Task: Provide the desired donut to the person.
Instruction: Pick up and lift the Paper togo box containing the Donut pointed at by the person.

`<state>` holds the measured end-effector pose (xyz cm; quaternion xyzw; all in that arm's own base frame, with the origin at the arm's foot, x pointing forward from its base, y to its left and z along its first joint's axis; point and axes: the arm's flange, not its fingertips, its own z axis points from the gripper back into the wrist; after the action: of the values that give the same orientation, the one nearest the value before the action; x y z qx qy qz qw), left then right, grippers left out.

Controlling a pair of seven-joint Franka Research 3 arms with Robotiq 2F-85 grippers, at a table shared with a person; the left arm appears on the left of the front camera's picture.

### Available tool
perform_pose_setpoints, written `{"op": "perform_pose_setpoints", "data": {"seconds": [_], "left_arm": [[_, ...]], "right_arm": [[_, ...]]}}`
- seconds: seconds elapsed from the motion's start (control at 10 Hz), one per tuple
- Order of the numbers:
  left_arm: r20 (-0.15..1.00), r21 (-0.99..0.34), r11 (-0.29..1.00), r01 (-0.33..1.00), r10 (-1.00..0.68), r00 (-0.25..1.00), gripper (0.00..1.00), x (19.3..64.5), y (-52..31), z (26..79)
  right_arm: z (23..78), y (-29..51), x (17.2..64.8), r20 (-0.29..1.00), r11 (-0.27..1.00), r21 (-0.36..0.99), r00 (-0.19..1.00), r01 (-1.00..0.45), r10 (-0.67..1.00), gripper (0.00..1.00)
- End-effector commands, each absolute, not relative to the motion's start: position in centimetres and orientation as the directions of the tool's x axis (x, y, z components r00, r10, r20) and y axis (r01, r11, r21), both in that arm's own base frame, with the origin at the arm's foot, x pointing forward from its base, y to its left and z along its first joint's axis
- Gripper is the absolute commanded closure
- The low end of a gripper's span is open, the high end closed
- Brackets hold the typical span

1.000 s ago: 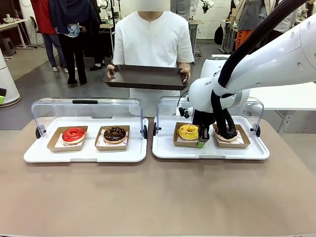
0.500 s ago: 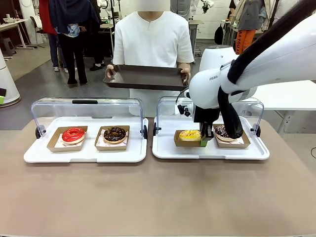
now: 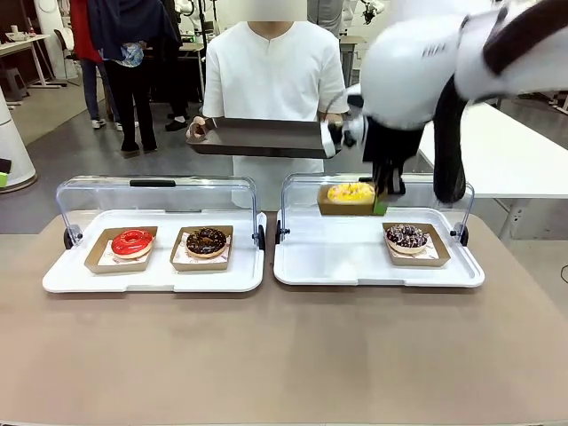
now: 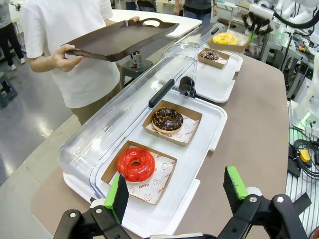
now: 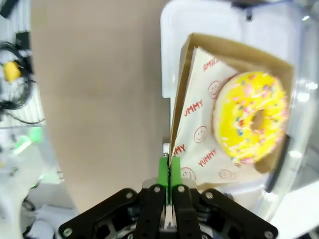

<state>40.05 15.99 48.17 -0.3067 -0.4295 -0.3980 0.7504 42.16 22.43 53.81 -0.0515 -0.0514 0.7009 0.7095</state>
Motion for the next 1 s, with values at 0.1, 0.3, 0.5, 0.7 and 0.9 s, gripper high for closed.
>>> {"op": "perform_pose_setpoints", "data": {"seconds": [0.1,0.3,0.5,0.7,0.9], "left_arm": [[0.895,-0.118,0.493,0.862,-0.323,0.307,0.00,40.0,16.0,48.2],[0.895,-0.118,0.493,0.862,-0.323,0.307,0.00,40.0,16.0,48.2],[0.895,-0.118,0.493,0.862,-0.323,0.307,0.00,40.0,16.0,48.2],[0.895,-0.118,0.493,0.862,-0.323,0.307,0.00,40.0,16.0,48.2],[0.895,-0.118,0.493,0.862,-0.323,0.307,0.00,40.0,16.0,48.2]], "right_arm": [[60.3,25.0,41.1,0.031,0.040,-0.166,0.036,-0.985,0.999,1.00],[62.8,26.0,41.3,0.028,0.059,-0.185,0.055,-0.981,0.998,1.00],[63.5,26.4,41.8,0.028,0.052,-0.185,0.048,-0.981,0.998,1.00],[63.6,25.8,41.2,0.048,0.041,-0.191,0.033,-0.981,0.998,1.00],[63.6,25.8,41.2,0.048,0.041,-0.191,0.033,-0.981,0.998,1.00]]}}
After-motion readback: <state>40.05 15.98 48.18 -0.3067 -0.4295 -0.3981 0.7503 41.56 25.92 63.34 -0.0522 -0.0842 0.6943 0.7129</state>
